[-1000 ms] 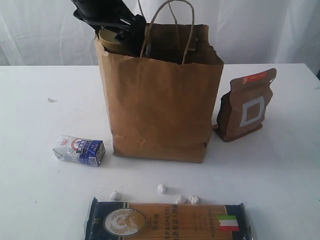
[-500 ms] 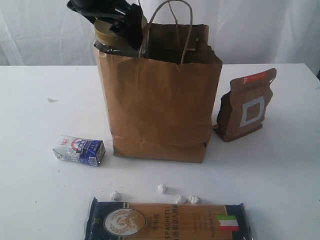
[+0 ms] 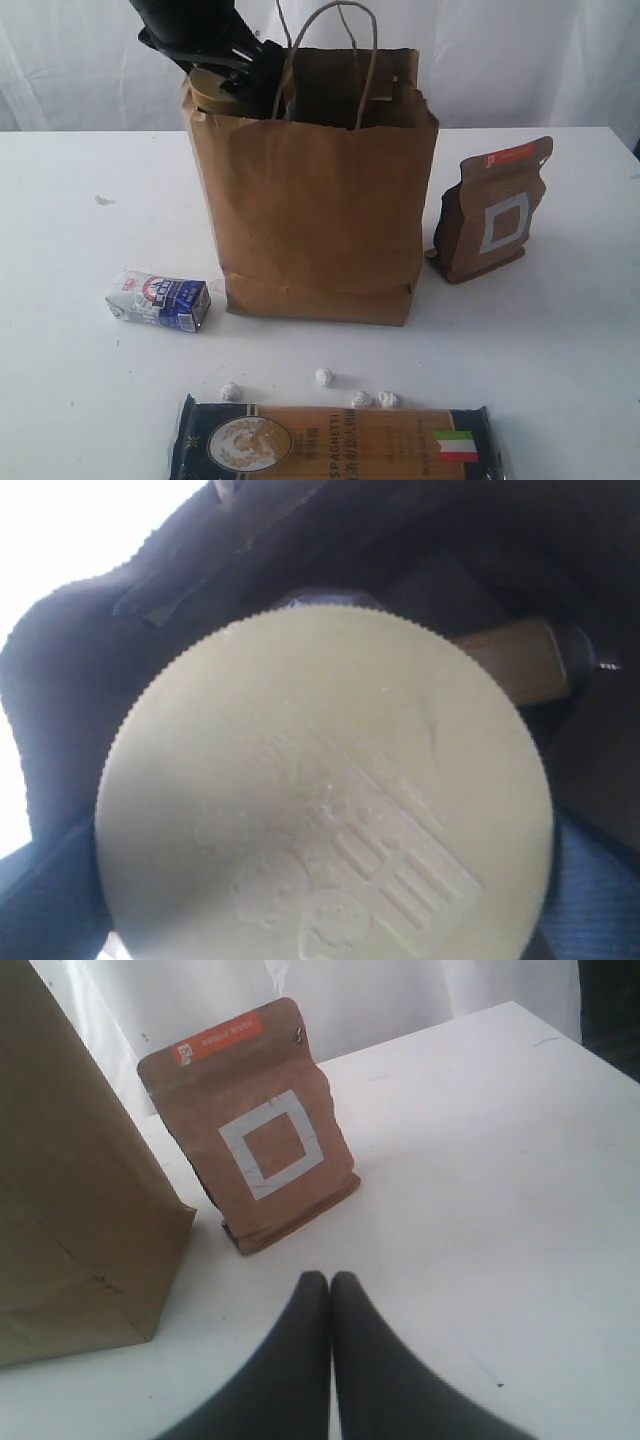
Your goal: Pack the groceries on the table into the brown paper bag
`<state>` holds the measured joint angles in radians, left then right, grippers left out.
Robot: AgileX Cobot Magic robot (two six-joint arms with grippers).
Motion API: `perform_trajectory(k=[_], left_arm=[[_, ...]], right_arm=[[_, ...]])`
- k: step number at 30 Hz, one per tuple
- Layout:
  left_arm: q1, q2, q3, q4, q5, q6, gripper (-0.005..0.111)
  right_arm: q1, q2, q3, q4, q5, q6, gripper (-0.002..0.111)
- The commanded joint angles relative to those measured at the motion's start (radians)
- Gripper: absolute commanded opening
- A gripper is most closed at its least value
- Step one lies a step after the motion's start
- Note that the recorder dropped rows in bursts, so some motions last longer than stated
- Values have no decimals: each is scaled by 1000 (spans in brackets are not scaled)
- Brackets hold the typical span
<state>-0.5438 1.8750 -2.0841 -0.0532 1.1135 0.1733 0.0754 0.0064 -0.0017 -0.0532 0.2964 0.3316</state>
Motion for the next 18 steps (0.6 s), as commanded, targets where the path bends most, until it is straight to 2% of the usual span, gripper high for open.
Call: perform_trajectory(k=[1, 13, 16, 18], left_arm=[[-7, -3, 11, -15, -4, -15, 105], [-7, -1, 11, -19, 3, 74, 105], [-7, -11, 11, -110, 25, 85, 105], [-7, -13, 11, -110, -2, 132, 105]], right_arm=[[-8, -6, 2, -2, -7, 1, 0], [-8, -6, 2, -2, -7, 1, 0], [-8, -6, 2, -2, -7, 1, 0], [-8, -6, 2, -2, -7, 1, 0]])
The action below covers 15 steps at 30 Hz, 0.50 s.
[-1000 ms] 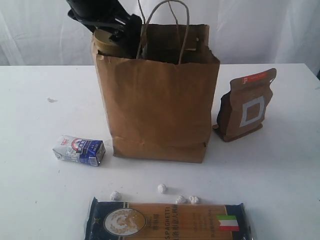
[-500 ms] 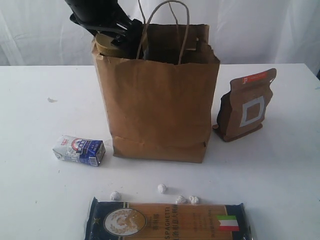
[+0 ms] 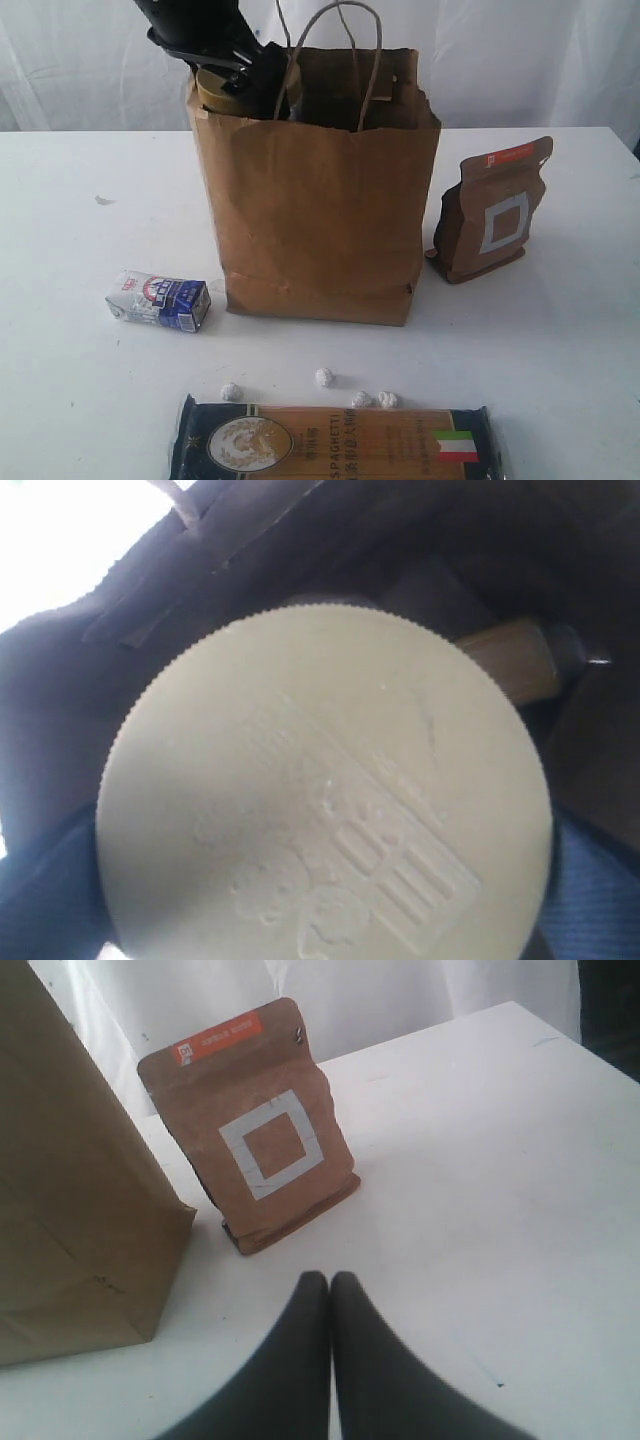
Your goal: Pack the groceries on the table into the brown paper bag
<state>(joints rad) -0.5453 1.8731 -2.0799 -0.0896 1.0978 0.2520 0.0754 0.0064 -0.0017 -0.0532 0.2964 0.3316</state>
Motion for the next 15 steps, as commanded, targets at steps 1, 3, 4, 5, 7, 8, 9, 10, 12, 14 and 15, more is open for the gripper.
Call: perform_trajectory(k=[1, 3, 4, 5, 7, 8, 9, 10, 12, 14, 15], left_arm=[[-6, -9, 7, -61, 0, 48, 105], [-4, -8, 7, -62, 11, 34, 105], [-4, -10, 7, -65, 27, 44, 105], [-4, -10, 9, -61, 34, 61, 105], [-4, -10, 10, -65, 50, 47, 105], [-4, -12, 10, -68, 64, 45, 105], [-4, -19, 10, -71, 75, 51, 105], [-6, -19, 10, -63, 75, 78, 105], [-4, -19, 10, -54, 73, 60, 105], [-4, -19, 10, -79, 89, 46, 105], [-4, -19, 10, -79, 92, 77, 105]], right_arm=[[-8, -6, 2, -2, -7, 1, 0], [-8, -6, 2, -2, -7, 1, 0], [-8, -6, 2, -2, -7, 1, 0], [-8, -6, 2, -2, -7, 1, 0], [-8, -6, 2, -2, -7, 1, 0], [-8, -6, 2, -2, -7, 1, 0], [-8, -6, 2, -2, -7, 1, 0], [-8, -6, 2, -2, -7, 1, 0], [-8, -6, 2, -2, -7, 1, 0], [-8, -6, 2, -2, -7, 1, 0], [-8, -6, 2, -2, -7, 1, 0]])
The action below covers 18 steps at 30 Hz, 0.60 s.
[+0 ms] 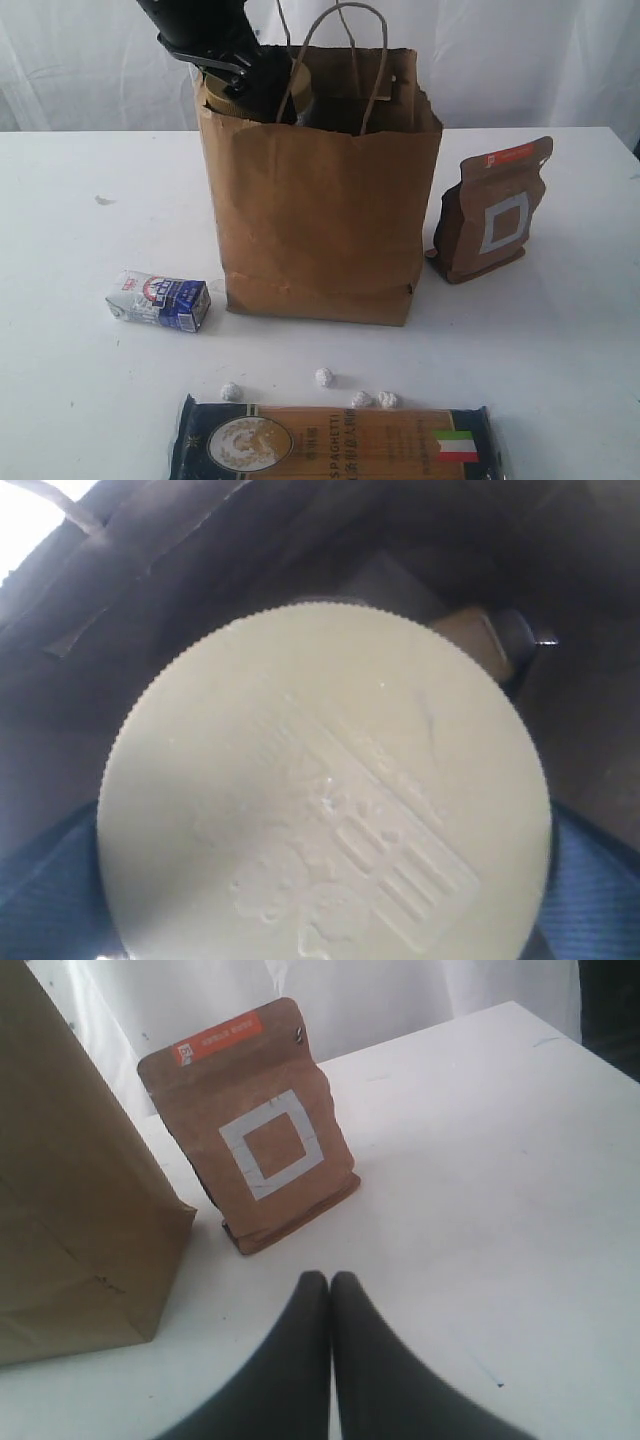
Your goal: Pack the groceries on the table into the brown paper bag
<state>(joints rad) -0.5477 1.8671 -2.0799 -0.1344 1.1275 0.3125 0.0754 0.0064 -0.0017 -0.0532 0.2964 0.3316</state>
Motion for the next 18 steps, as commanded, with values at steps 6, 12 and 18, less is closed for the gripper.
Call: perform_trajectory(k=[6, 12, 18], left_arm=[[-4, -4, 10, -96, 73, 51, 105], [-4, -10, 10, -104, 94, 31, 105], [-4, -10, 10, -94, 94, 31, 105]], right_arm=[[-8, -6, 2, -2, -7, 1, 0], [-8, -6, 2, -2, -6, 24, 0], [-8, -6, 2, 84, -239, 93, 0]])
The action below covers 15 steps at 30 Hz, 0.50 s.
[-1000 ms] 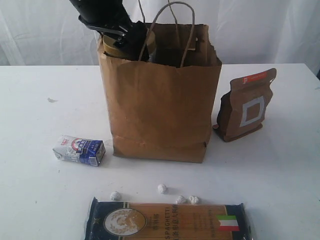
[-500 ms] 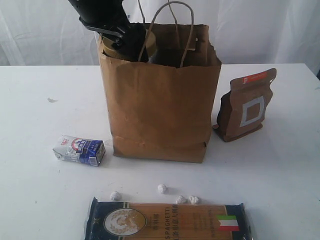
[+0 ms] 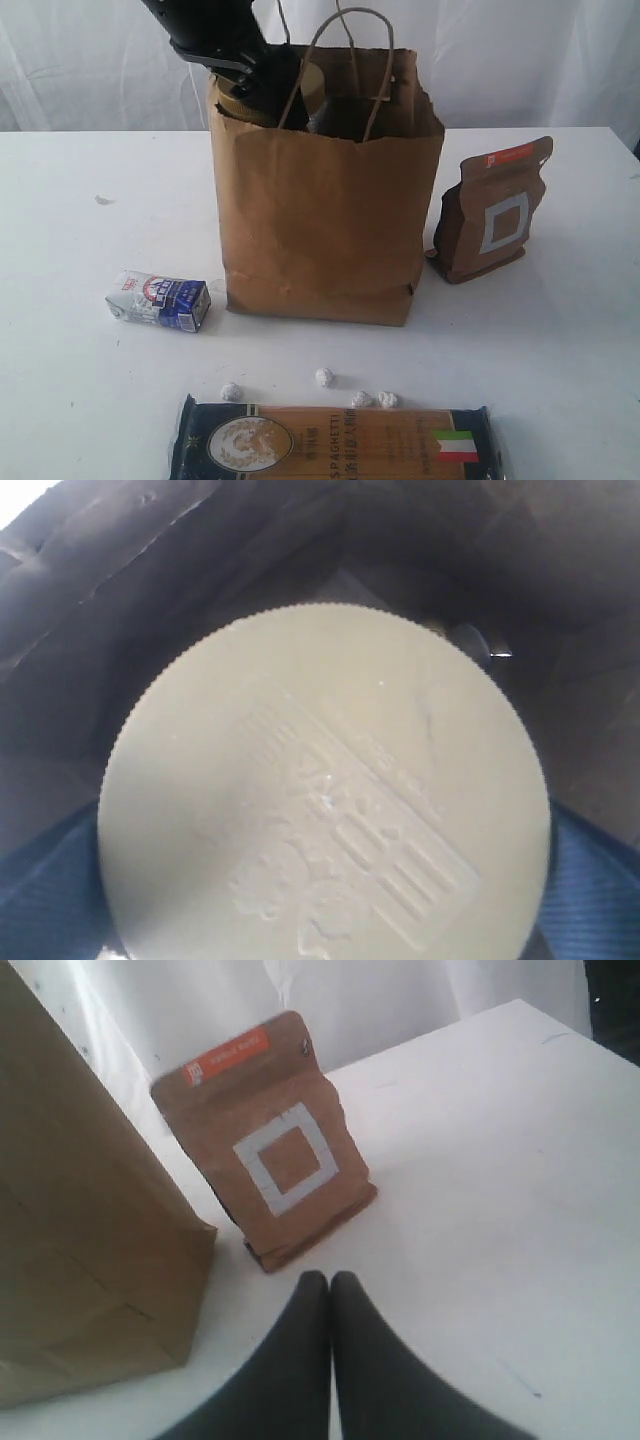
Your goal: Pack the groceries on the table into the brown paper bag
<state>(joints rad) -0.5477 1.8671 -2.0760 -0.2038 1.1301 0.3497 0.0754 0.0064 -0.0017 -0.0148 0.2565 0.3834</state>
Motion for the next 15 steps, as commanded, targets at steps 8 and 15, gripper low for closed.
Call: perform_trajectory(k=[8, 15], left_arm=[[-4, -10, 6, -41, 91, -9, 105], [-4, -17, 6, -49, 91, -9, 105]], right_arm=[[-6, -6, 2, 48, -627, 218, 0], [44, 121, -259, -442, -365, 676, 0]])
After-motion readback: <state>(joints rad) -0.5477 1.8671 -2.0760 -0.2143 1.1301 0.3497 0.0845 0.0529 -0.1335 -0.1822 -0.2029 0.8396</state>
